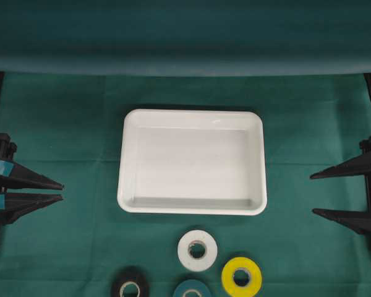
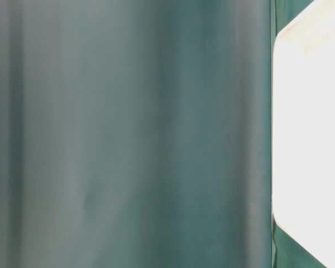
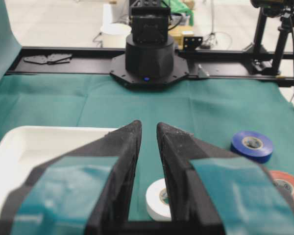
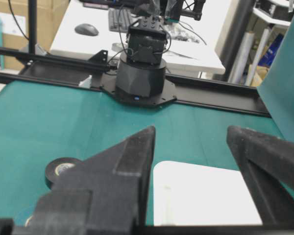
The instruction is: Put the tape into the white case with the right arm.
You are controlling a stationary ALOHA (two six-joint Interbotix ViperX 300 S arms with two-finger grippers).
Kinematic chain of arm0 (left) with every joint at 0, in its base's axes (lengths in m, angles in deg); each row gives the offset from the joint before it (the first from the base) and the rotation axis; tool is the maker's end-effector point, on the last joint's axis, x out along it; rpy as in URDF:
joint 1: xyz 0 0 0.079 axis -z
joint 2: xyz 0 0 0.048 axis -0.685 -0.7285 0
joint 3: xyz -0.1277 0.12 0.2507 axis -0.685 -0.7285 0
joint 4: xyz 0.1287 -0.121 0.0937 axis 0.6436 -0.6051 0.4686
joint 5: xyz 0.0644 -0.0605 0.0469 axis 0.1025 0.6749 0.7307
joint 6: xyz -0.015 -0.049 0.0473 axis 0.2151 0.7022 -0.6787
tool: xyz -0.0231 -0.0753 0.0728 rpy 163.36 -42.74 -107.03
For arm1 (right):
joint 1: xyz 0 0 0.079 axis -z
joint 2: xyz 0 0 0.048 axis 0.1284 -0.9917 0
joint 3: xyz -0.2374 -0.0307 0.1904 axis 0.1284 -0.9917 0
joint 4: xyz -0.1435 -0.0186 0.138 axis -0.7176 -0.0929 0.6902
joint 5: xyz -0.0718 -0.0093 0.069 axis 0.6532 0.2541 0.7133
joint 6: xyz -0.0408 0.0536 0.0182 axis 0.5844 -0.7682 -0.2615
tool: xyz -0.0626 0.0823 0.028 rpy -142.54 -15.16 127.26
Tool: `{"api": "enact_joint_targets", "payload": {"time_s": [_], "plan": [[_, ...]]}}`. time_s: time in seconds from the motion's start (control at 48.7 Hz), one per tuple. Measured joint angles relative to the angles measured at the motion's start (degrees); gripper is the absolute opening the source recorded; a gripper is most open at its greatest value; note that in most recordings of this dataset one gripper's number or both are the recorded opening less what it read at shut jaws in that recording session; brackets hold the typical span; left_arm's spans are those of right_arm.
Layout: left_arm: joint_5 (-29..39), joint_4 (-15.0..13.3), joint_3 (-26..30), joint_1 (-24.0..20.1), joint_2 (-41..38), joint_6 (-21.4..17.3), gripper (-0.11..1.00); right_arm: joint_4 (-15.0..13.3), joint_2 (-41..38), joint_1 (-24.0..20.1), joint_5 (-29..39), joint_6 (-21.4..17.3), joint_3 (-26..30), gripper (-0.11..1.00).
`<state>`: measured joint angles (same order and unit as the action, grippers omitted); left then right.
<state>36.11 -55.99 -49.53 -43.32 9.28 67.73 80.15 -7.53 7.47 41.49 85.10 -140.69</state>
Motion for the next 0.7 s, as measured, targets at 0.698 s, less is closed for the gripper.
{"api": "enact_joint_targets", "payload": {"time_s": [0.698], "plan": [[9.1, -1.4, -8.8, -0.7, 13.4, 1.9, 0.0, -0.5, 3.2, 0.0, 3.0, -0.2, -2.6, -0.09]]}}
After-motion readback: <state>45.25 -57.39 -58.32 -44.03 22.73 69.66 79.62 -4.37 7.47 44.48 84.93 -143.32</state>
